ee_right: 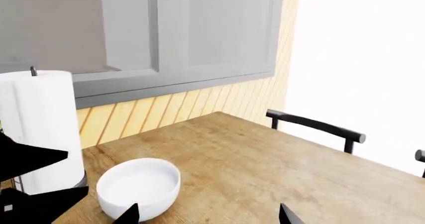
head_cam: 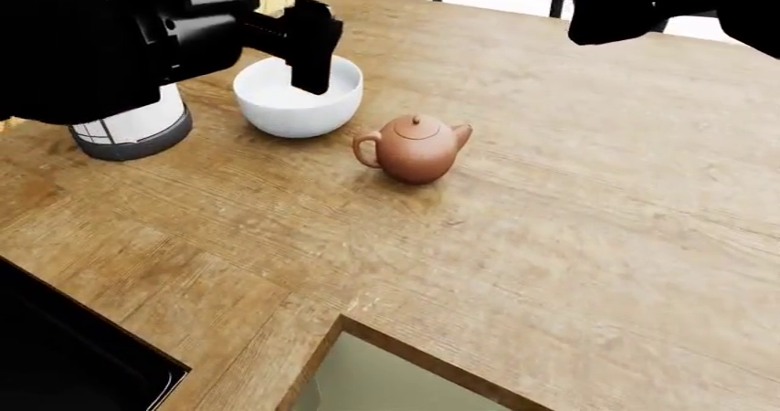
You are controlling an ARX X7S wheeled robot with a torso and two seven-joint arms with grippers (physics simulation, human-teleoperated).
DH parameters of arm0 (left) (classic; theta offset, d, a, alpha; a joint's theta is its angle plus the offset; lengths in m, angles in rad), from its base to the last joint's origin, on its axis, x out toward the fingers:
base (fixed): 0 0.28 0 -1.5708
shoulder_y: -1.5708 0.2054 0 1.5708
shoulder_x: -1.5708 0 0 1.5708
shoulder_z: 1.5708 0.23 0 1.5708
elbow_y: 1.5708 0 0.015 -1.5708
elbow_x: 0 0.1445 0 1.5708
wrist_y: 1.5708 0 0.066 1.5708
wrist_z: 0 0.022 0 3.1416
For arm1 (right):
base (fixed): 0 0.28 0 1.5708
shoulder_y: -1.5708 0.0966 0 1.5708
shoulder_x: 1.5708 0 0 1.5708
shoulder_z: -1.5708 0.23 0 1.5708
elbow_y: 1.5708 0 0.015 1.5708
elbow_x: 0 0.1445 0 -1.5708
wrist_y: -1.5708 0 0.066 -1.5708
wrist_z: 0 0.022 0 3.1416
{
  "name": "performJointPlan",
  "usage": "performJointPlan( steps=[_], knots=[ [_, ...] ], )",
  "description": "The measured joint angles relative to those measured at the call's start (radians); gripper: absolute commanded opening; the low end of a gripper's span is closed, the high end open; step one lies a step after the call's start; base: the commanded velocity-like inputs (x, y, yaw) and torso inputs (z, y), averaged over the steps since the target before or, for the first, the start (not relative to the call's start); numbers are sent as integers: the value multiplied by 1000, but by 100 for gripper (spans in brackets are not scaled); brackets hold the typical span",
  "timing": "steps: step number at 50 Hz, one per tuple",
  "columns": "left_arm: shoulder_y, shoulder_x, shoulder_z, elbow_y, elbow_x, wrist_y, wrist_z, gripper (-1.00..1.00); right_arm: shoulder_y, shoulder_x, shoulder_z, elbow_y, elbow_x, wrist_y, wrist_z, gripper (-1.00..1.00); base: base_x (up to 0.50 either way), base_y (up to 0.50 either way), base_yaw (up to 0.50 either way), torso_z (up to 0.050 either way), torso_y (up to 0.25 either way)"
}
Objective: Pick the teapot and bowl and place them in the sink. Then turn on the water.
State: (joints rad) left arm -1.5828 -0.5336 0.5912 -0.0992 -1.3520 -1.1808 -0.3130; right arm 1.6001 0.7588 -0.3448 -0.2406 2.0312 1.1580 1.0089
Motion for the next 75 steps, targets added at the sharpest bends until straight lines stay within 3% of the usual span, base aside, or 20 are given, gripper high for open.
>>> performJointPlan(
  steps=[14, 27, 42, 75],
  knots=[
    [-49, 24, 253, -208, 382, 278, 562, 100, -17, -29, -8, 20, -47, -3, -54, 100, 0, 0, 0, 0, 0],
    [-68, 52, 401, -335, 521, 365, 849, 100, -48, -36, -3, 27, -80, -14, -100, 100, 0, 0, 0, 0, 0],
    [-29, 63, 452, -352, 531, 362, 939, 100, -59, -42, -6, 37, -94, -24, -118, 100, 0, 0, 0, 0, 0],
    [-33, 79, 483, -351, 577, 397, 950, 100, -21, -59, -23, 45, -92, -37, -115, 100, 0, 0, 0, 0, -39]
  ],
)
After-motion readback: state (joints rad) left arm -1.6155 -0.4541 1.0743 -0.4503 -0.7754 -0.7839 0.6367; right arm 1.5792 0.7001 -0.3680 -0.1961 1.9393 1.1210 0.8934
